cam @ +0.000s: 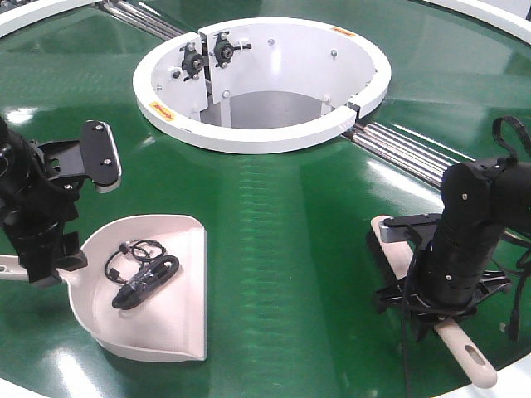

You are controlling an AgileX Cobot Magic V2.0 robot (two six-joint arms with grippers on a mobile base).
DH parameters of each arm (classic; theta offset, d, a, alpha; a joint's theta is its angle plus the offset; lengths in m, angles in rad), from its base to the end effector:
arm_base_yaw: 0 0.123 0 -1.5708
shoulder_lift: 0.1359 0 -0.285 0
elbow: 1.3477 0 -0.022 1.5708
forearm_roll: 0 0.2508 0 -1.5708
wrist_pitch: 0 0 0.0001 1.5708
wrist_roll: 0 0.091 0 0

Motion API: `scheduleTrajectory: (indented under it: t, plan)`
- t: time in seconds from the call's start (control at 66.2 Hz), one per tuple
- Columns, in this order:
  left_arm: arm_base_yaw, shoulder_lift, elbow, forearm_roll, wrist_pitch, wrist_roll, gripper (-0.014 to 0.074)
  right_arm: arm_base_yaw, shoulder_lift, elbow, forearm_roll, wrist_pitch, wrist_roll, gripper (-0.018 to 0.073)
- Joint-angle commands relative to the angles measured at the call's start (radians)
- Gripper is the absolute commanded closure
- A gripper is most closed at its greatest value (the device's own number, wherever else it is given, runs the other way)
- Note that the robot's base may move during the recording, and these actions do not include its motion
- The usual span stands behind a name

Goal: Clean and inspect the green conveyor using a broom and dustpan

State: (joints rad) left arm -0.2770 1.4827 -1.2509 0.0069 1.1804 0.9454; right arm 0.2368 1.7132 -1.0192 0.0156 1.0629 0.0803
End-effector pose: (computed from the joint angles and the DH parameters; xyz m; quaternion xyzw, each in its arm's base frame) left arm 0.2762 -0.0779 0.3050 0.5703 0.8123 0.0433 0.1147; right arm 0.2795 0.0687 0.1816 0.0740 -0.9960 0.0013 0.0499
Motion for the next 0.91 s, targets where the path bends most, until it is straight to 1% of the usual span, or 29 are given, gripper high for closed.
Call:
scheduleTrajectory:
  t: [0.0, 0.091, 0.166, 0.227, 0.347, 0.363, 0.378, 0.393, 0.408, 0.423, 0.499, 0.559, 0.619, 0.65, 0.71, 0.831, 0.891]
  plan:
    - [-0.005, -0.036, -0.026, -0.035, -0.013, -0.009, 0.0165, -0.006, -0.037, -0.019, 0.015, 0.013, -0.003, 0.0559]
    - [-0.005, -0.036, -0.026, -0.054, -0.013, -0.009, 0.0183, -0.006, -0.037, -0.019, 0.013, 0.004, 0.001, 0.0547]
    - [-0.005, -0.036, -0.026, -0.057, -0.014, -0.009, 0.0197, -0.006, -0.037, -0.023, 0.011, 0.007, 0.001, 0.0508]
    - [-0.005, -0.036, -0.026, -0.056, -0.019, -0.009, 0.0205, -0.006, -0.037, -0.025, 0.011, 0.013, 0.001, 0.046]
    - [-0.005, -0.036, -0.026, -0.056, -0.02, -0.009, 0.0218, -0.006, -0.037, -0.025, 0.011, 0.017, 0.002, 0.0314]
    - [-0.005, -0.036, -0.026, -0.056, -0.02, -0.009, 0.0221, -0.006, -0.037, -0.025, 0.011, 0.017, 0.002, 0.028]
    - [-0.005, -0.036, -0.026, -0.056, -0.02, -0.009, 0.0222, -0.006, -0.037, -0.025, 0.011, 0.018, 0.002, 0.0269]
    - [-0.005, -0.036, -0.026, -0.056, -0.02, -0.009, 0.0223, -0.006, -0.037, -0.025, 0.011, 0.018, 0.002, 0.0234]
    - [-0.005, -0.036, -0.026, -0.056, -0.02, -0.009, 0.0224, -0.006, -0.037, -0.025, 0.011, 0.018, 0.002, 0.0223]
    - [-0.005, -0.036, -0.026, -0.056, -0.02, -0.009, 0.0225, -0.006, -0.037, -0.025, 0.011, 0.018, 0.002, 0.0189]
    - [-0.005, -0.036, -0.026, -0.06, -0.019, -0.01, 0.0227, -0.006, -0.042, -0.025, 0.009, 0.023, 0.001, 0.008]
    - [-0.005, -0.036, -0.026, -0.069, -0.017, -0.028, 0.0227, -0.006, -0.056, -0.025, -0.004, 0.022, 0.001, 0.0011]
    - [-0.005, -0.036, -0.026, -0.076, -0.017, -0.051, 0.0227, -0.006, -0.078, -0.025, -0.016, 0.013, 0.001, -0.0039]
    - [-0.005, -0.036, -0.026, -0.081, -0.023, -0.063, 0.0227, -0.006, -0.094, -0.025, -0.023, 0.005, 0.001, -0.0058]
    - [-0.005, -0.038, -0.026, -0.084, -0.041, -0.063, 0.023, -0.006, -0.136, -0.025, -0.027, -0.017, 0.001, -0.008]
    - [-0.005, -0.066, -0.027, -0.085, -0.058, -0.063, 0.0244, -0.002, -0.242, -0.025, -0.031, -0.075, -0.001, -0.0075]
    - [-0.005, -0.091, -0.027, -0.086, -0.057, -0.082, 0.0255, -0.002, -0.307, -0.025, -0.031, -0.103, -0.009, -0.0064]
